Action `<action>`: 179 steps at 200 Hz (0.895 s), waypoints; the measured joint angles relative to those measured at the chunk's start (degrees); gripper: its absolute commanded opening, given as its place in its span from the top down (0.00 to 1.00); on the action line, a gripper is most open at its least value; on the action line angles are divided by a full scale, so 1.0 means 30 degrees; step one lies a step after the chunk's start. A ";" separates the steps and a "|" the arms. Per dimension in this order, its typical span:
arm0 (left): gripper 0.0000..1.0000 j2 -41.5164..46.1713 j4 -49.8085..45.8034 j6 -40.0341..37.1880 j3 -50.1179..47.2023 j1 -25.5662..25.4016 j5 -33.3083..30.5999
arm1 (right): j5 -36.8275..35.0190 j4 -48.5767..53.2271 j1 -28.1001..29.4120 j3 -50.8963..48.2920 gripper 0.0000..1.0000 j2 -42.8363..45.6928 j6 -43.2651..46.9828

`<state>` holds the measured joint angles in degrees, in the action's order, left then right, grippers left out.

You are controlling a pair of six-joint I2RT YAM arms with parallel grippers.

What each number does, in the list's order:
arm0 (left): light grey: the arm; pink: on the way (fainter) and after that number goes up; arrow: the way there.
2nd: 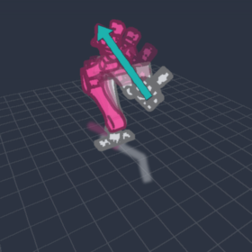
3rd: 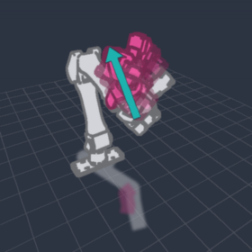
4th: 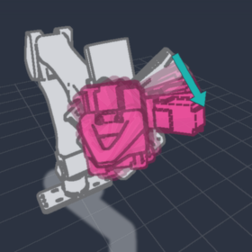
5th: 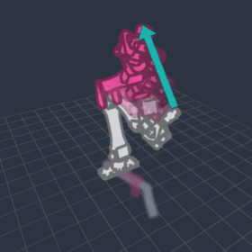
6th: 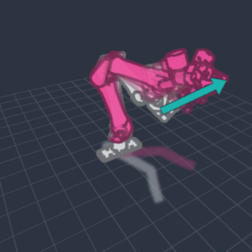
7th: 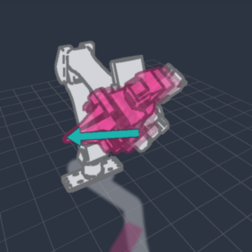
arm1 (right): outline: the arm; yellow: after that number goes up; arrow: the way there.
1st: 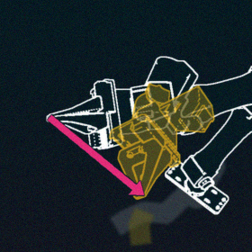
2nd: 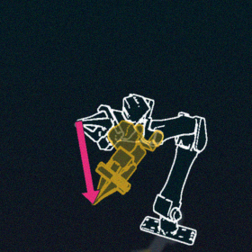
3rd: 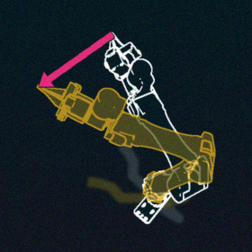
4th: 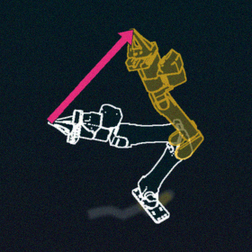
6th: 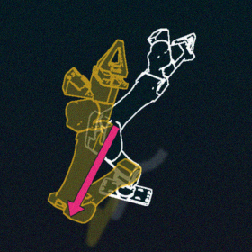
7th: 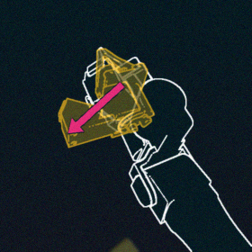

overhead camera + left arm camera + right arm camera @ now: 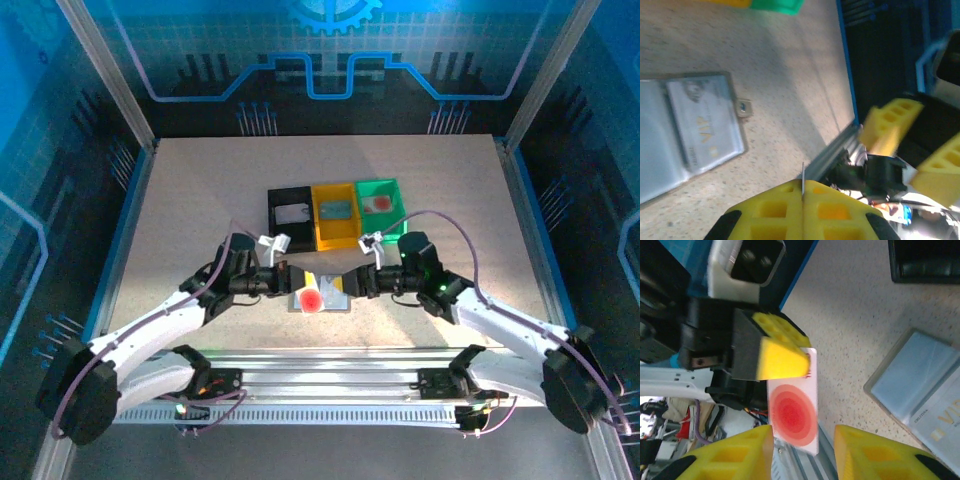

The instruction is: Take the credit cards out of the card holder

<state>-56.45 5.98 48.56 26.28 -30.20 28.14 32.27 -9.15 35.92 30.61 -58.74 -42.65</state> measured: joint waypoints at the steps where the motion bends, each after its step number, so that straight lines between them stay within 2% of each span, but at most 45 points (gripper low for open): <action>1: 1.00 0.0044 0.0007 0.0029 -0.0036 -0.0007 -0.0051 | -0.0029 0.0000 0.0000 0.0000 0.57 0.0044 0.0015; 54: 1.00 0.2936 0.0568 0.2892 -0.1209 -0.1435 -0.5435 | -0.2382 -0.0612 0.0226 -0.1807 0.50 0.2011 -0.2346; 85: 1.00 0.3687 0.1173 0.3738 -0.1377 -0.2579 -0.8116 | -0.4051 -0.2382 0.2062 -0.2841 0.47 0.1909 -0.3774; 115: 1.00 0.3694 0.1705 0.4335 -0.1945 -0.3439 -0.9930 | -0.5515 -0.4932 0.4131 -0.3067 0.47 0.0678 -0.4728; 179: 1.00 0.3701 0.2827 0.5289 -0.2361 -0.4342 -1.2291 | -0.7461 -0.9668 0.5821 -0.3096 0.48 -0.2958 -0.6521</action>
<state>-45.34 14.46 64.42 19.20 -43.22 -8.73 9.89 -38.15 53.39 21.32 -67.61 -62.22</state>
